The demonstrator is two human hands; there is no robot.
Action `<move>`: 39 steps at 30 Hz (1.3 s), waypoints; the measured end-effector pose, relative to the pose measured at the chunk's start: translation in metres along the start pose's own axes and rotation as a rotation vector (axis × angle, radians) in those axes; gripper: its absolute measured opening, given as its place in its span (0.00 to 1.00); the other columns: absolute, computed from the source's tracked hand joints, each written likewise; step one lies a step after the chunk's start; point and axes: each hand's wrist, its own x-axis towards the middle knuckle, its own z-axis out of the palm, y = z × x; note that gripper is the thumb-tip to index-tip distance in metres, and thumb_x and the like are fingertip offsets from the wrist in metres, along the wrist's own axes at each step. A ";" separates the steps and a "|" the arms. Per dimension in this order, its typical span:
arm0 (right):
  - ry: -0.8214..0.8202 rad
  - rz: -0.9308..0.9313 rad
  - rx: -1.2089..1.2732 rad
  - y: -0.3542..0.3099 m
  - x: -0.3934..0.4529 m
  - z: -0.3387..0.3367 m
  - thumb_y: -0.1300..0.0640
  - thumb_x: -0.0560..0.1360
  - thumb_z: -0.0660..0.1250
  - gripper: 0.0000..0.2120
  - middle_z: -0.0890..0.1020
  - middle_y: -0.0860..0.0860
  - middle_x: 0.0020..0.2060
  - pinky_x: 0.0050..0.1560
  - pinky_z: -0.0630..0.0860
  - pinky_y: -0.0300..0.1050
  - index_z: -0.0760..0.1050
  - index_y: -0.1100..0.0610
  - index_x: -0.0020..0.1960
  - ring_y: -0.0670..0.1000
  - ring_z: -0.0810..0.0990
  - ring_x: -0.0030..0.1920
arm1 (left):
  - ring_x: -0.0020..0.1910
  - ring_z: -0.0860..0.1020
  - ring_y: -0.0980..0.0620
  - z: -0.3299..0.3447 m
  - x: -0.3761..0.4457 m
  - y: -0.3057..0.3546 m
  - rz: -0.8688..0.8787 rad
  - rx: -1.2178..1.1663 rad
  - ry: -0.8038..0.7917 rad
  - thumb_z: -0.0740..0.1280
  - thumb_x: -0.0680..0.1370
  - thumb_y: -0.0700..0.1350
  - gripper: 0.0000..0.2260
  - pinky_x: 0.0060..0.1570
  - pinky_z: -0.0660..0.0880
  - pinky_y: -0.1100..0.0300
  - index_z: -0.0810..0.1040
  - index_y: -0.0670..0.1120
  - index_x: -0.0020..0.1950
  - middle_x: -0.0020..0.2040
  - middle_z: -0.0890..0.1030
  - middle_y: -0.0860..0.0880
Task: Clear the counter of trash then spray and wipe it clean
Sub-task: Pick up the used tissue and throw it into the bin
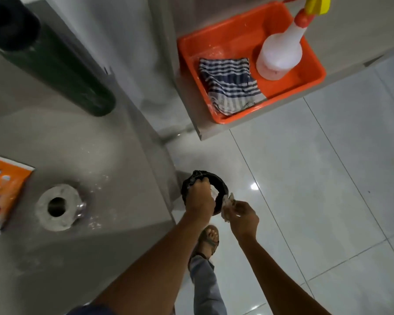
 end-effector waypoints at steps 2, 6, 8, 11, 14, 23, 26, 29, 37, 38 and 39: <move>-0.024 0.015 -0.053 0.011 0.020 0.010 0.50 0.80 0.77 0.17 0.90 0.55 0.51 0.49 0.77 0.33 0.85 0.62 0.61 0.51 0.86 0.48 | 0.73 0.78 0.37 0.011 0.018 -0.004 -0.015 0.058 -0.031 0.66 0.84 0.33 0.18 0.73 0.77 0.46 0.74 0.39 0.74 0.73 0.79 0.38; -0.047 0.040 -0.112 0.024 0.050 0.030 0.45 0.80 0.76 0.19 0.90 0.54 0.50 0.52 0.78 0.39 0.85 0.60 0.60 0.54 0.88 0.51 | 0.75 0.77 0.40 0.033 0.041 -0.001 0.087 0.198 -0.030 0.67 0.85 0.36 0.21 0.74 0.77 0.49 0.71 0.41 0.78 0.75 0.76 0.39; -0.058 0.055 -0.093 0.027 0.060 0.039 0.45 0.79 0.77 0.20 0.90 0.54 0.53 0.58 0.82 0.44 0.84 0.60 0.62 0.54 0.88 0.53 | 0.75 0.76 0.40 0.040 0.048 0.000 0.093 0.256 -0.031 0.66 0.85 0.36 0.21 0.73 0.77 0.50 0.70 0.40 0.78 0.76 0.75 0.38; -0.066 0.115 -0.047 0.032 0.065 0.049 0.48 0.77 0.80 0.25 0.88 0.56 0.58 0.62 0.85 0.51 0.79 0.60 0.68 0.54 0.87 0.55 | 0.75 0.76 0.39 0.051 0.053 -0.005 0.075 0.322 -0.041 0.62 0.87 0.36 0.19 0.73 0.77 0.49 0.68 0.40 0.79 0.76 0.74 0.37; -0.046 0.146 -0.077 0.040 0.063 0.051 0.53 0.79 0.79 0.25 0.87 0.58 0.62 0.58 0.80 0.44 0.76 0.60 0.72 0.53 0.85 0.55 | 0.74 0.78 0.40 0.057 0.055 -0.011 0.069 0.379 -0.049 0.61 0.87 0.35 0.17 0.72 0.78 0.50 0.72 0.40 0.77 0.74 0.77 0.38; -0.148 -0.009 -0.187 0.023 0.034 0.038 0.52 0.80 0.77 0.29 0.84 0.56 0.69 0.66 0.81 0.49 0.73 0.58 0.77 0.57 0.83 0.68 | 0.74 0.76 0.40 0.035 0.034 0.011 0.098 0.382 -0.052 0.64 0.87 0.48 0.18 0.70 0.76 0.46 0.73 0.43 0.75 0.72 0.78 0.41; -0.154 -0.056 -0.184 0.005 0.017 0.026 0.52 0.81 0.76 0.29 0.82 0.56 0.72 0.69 0.82 0.55 0.72 0.58 0.79 0.59 0.82 0.70 | 0.73 0.76 0.40 0.020 0.017 0.016 0.138 0.356 -0.023 0.63 0.87 0.50 0.18 0.71 0.75 0.45 0.73 0.43 0.75 0.72 0.78 0.40; -0.106 -0.055 -0.178 -0.012 -0.002 0.006 0.51 0.82 0.75 0.29 0.81 0.57 0.72 0.69 0.81 0.56 0.71 0.58 0.79 0.60 0.82 0.70 | 0.72 0.77 0.40 0.001 -0.006 0.020 0.193 0.302 0.011 0.62 0.88 0.50 0.19 0.71 0.77 0.46 0.72 0.43 0.76 0.72 0.78 0.40; -0.093 -0.209 -0.175 -0.085 -0.060 -0.038 0.47 0.83 0.72 0.31 0.78 0.56 0.76 0.69 0.79 0.53 0.69 0.55 0.82 0.58 0.79 0.74 | 0.70 0.77 0.43 -0.078 -0.071 0.007 0.259 0.063 0.112 0.64 0.87 0.49 0.17 0.69 0.75 0.49 0.76 0.42 0.73 0.71 0.79 0.43; -0.105 -0.246 -0.170 -0.097 -0.067 -0.040 0.47 0.84 0.72 0.30 0.77 0.55 0.77 0.69 0.79 0.52 0.69 0.54 0.82 0.58 0.78 0.74 | 0.69 0.77 0.43 -0.091 -0.079 0.005 0.269 0.047 0.128 0.64 0.86 0.49 0.17 0.69 0.75 0.48 0.76 0.42 0.72 0.69 0.79 0.44; -0.110 -0.279 -0.162 -0.109 -0.072 -0.041 0.47 0.84 0.72 0.30 0.76 0.55 0.77 0.70 0.79 0.54 0.70 0.53 0.82 0.58 0.78 0.75 | 0.69 0.78 0.43 -0.103 -0.085 0.005 0.282 0.048 0.144 0.64 0.86 0.50 0.17 0.68 0.75 0.48 0.77 0.43 0.72 0.68 0.79 0.44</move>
